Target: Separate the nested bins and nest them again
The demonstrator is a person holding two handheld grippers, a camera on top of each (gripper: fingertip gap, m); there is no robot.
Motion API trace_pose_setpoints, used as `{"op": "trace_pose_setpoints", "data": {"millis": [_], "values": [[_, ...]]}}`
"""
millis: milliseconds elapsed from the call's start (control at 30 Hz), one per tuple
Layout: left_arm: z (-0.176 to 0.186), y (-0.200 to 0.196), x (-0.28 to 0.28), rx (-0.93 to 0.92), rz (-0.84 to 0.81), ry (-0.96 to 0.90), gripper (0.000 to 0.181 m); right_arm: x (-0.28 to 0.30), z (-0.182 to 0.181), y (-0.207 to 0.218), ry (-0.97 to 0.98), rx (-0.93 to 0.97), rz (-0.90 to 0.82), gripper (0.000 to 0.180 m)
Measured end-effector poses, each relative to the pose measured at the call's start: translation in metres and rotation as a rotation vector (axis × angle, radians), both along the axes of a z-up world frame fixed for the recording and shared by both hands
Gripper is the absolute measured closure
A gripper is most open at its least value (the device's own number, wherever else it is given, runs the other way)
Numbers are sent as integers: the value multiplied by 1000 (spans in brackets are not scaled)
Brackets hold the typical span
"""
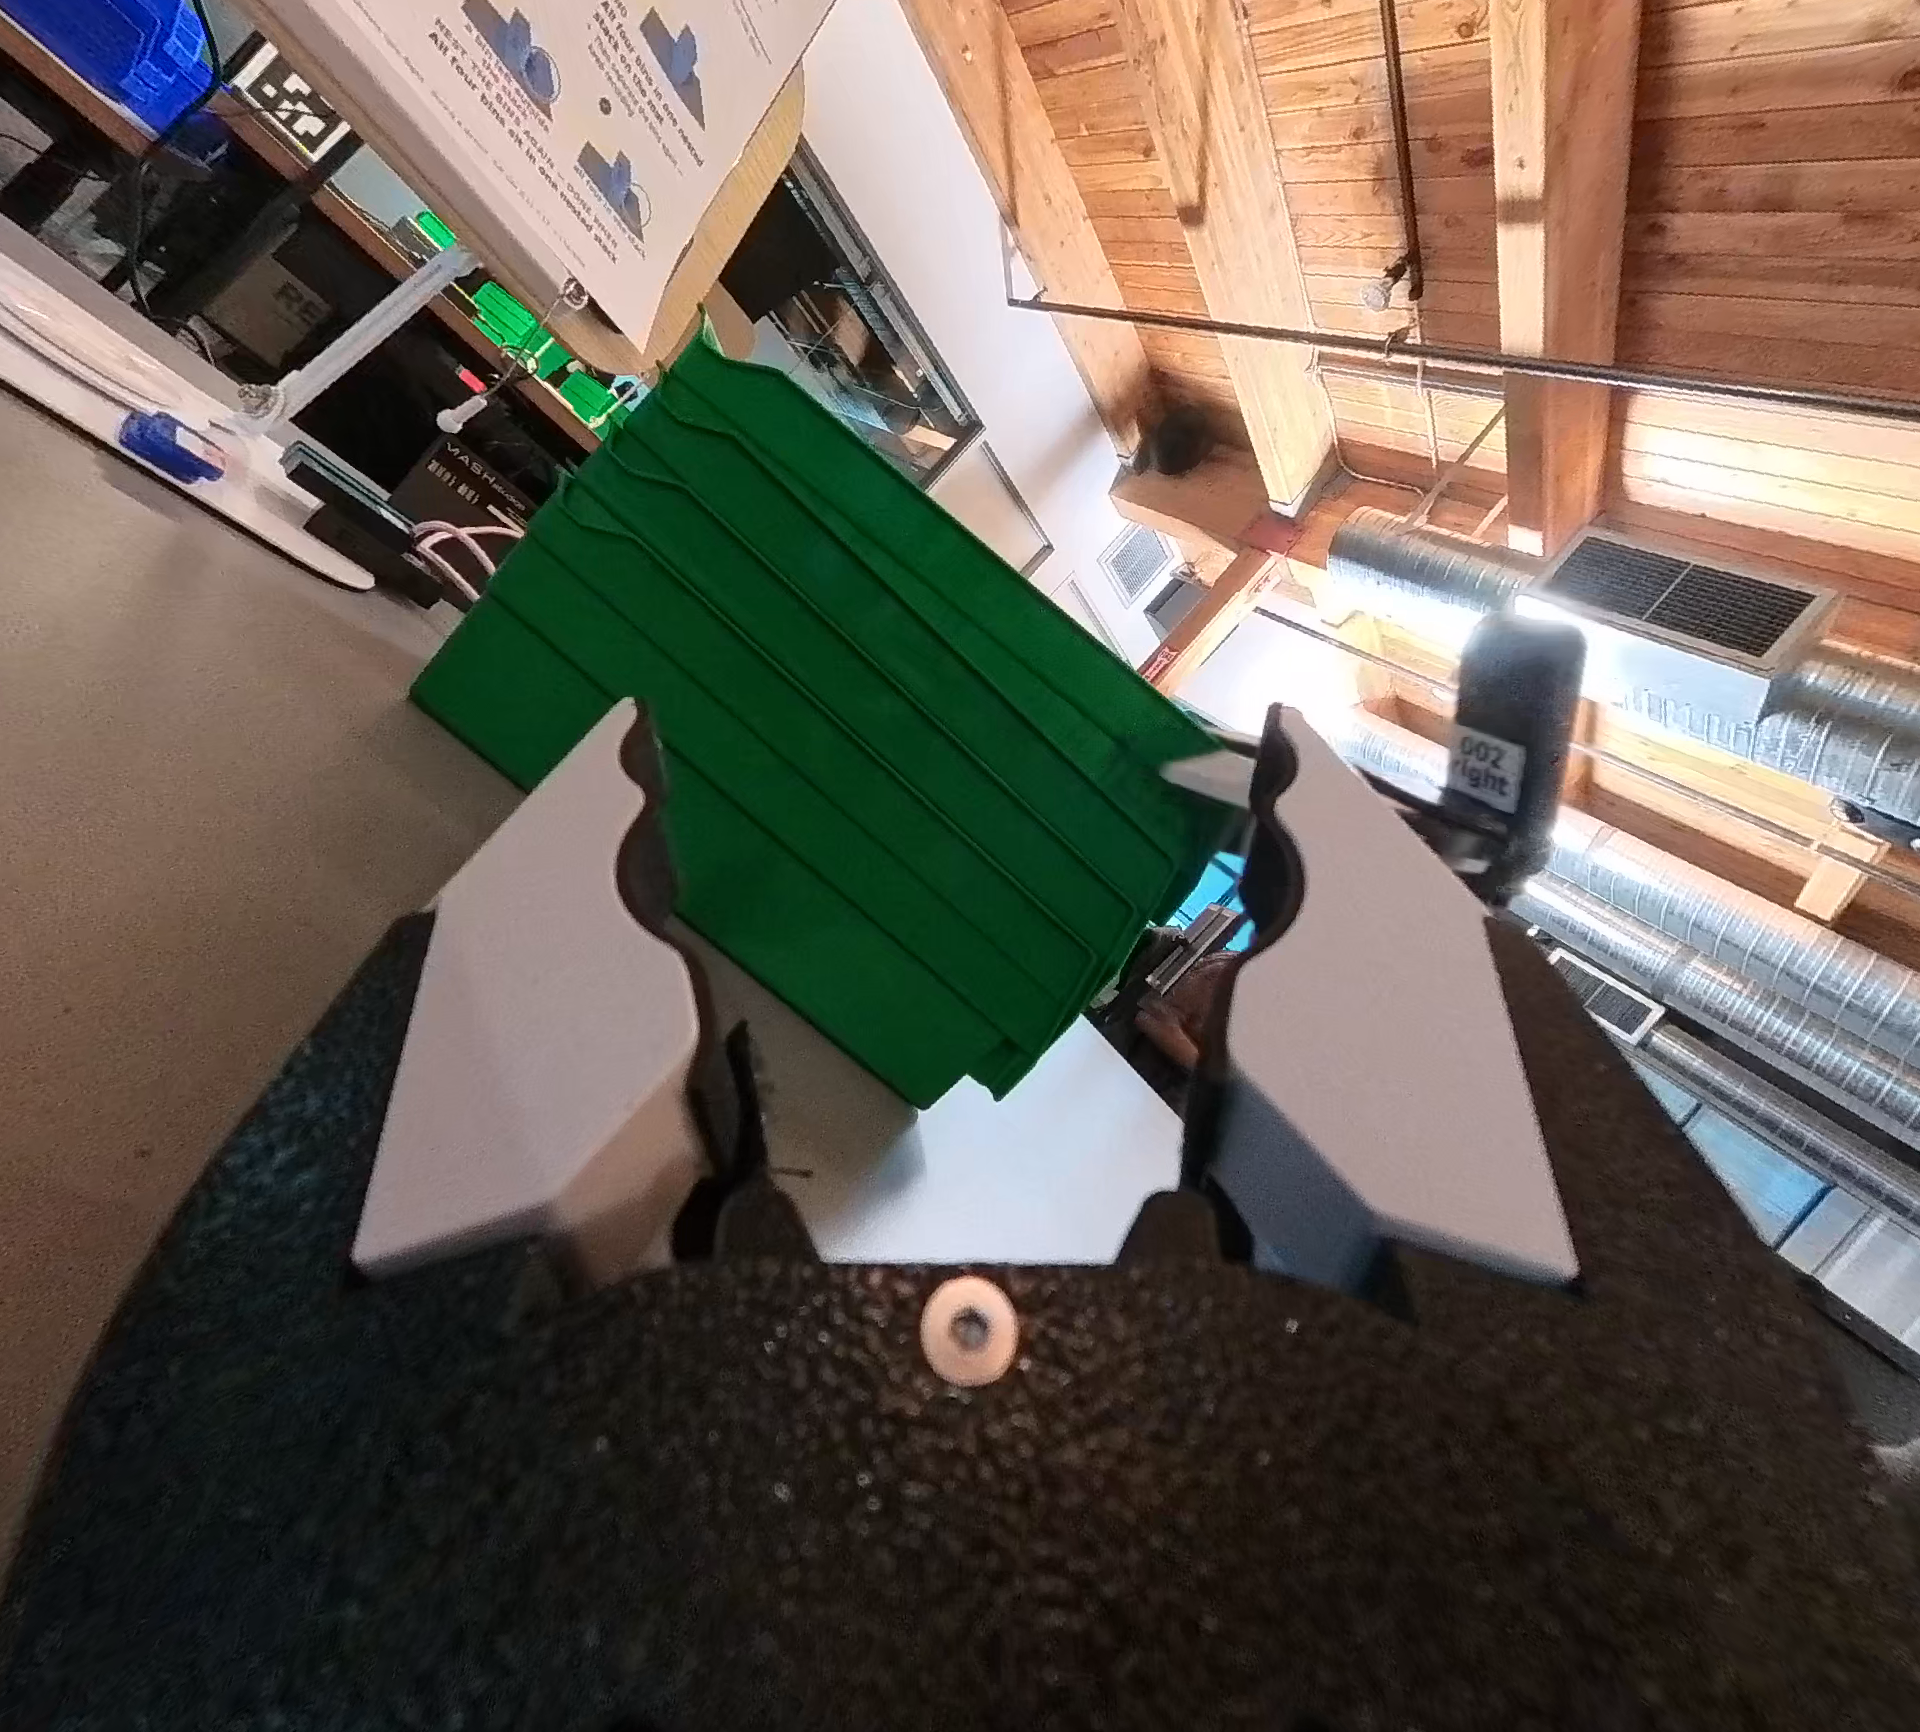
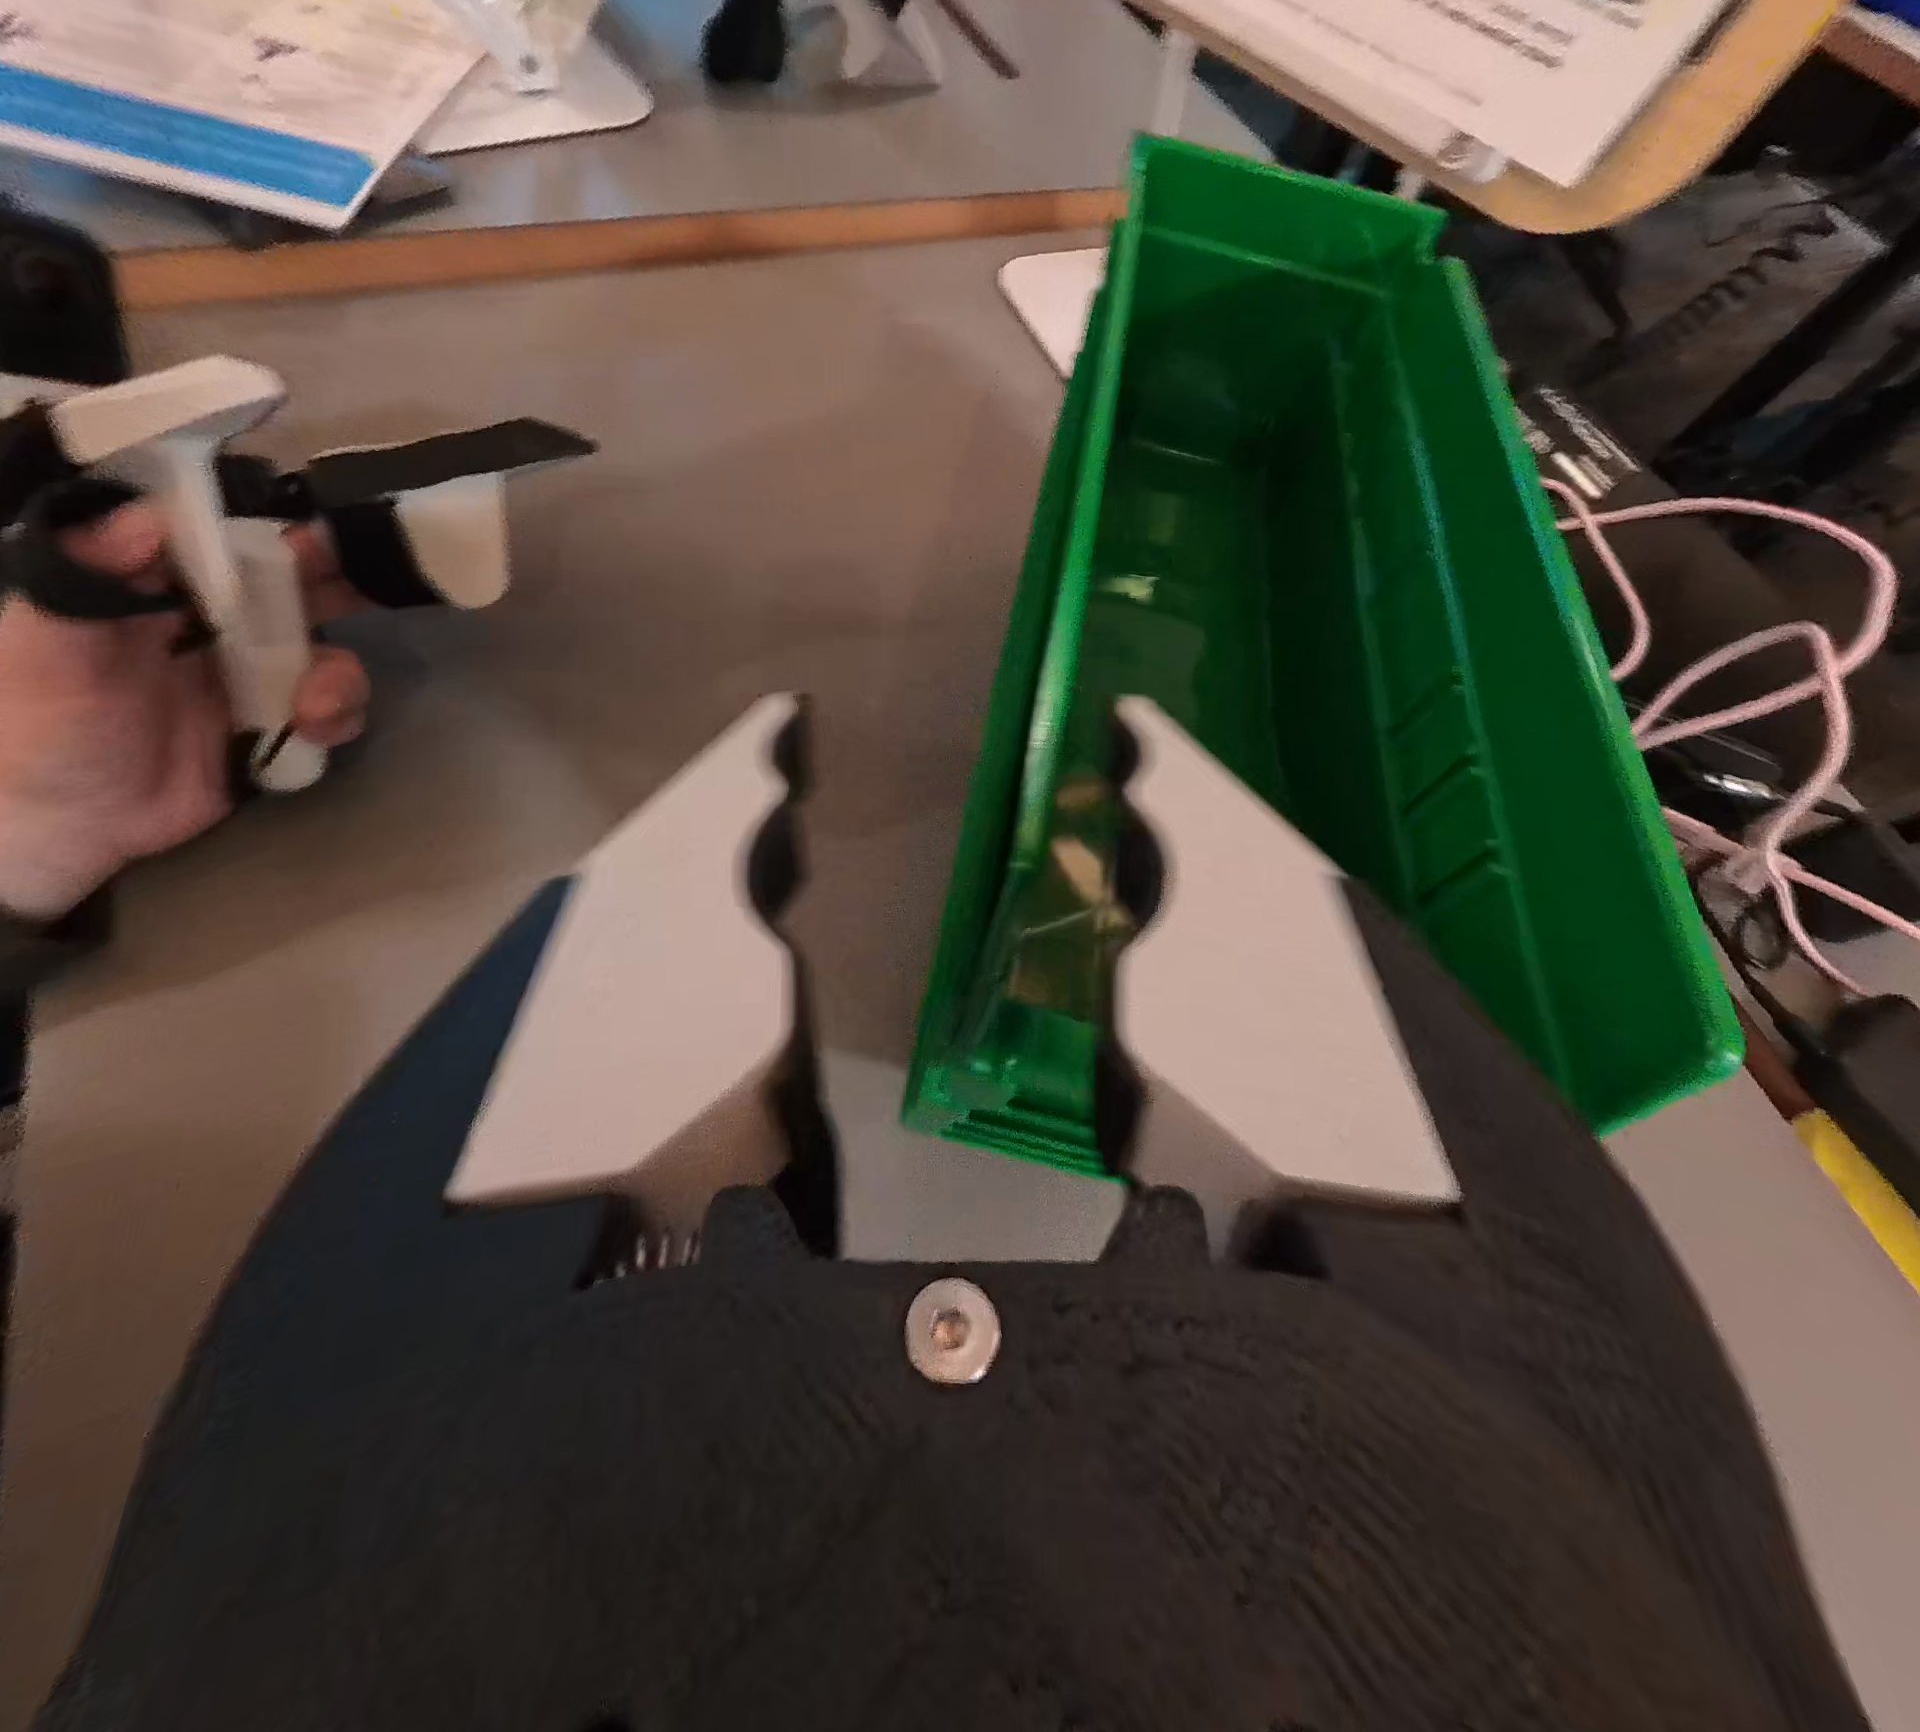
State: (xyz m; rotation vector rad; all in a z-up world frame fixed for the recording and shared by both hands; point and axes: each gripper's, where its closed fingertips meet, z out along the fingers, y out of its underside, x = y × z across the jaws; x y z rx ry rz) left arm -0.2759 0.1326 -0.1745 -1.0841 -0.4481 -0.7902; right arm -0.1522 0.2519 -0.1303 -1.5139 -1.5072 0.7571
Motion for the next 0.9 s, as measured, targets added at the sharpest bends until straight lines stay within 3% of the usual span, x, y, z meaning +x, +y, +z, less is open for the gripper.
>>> {"op": "trace_pose_setpoints", "data": {"millis": [33, 67, 200, 367, 467, 633, 733, 900], "values": [[0, 0, -1, 2, 1, -3, 71, 2, 4, -7, -6, 11, 28, 94], [0, -1, -1, 6, 1, -8, 70, 4, 12, -9, 12, 41, 32, 84], [2, -2, -3, 20, -1, -23, 70, -5, 42, 13, 44, 91, -28, 71], [2, -2, -3, 21, -7, -27, 70, -48, 24, 61, -348, 28, -77, 38], [2, -3, -4, 30, -8, -35, 70, -61, -5, 80, -621, -37, -103, 36], [3, -4, -4, 37, -13, -39, 71, -63, -17, 88, -848, -156, -135, 71], [3, -4, -4, 43, -15, -46, 71, -67, -3, 89, -818, -153, -130, 80], [4, -5, -5, 50, -19, -54, 71, -62, 52, 96, -655, -112, -162, 82]]}}
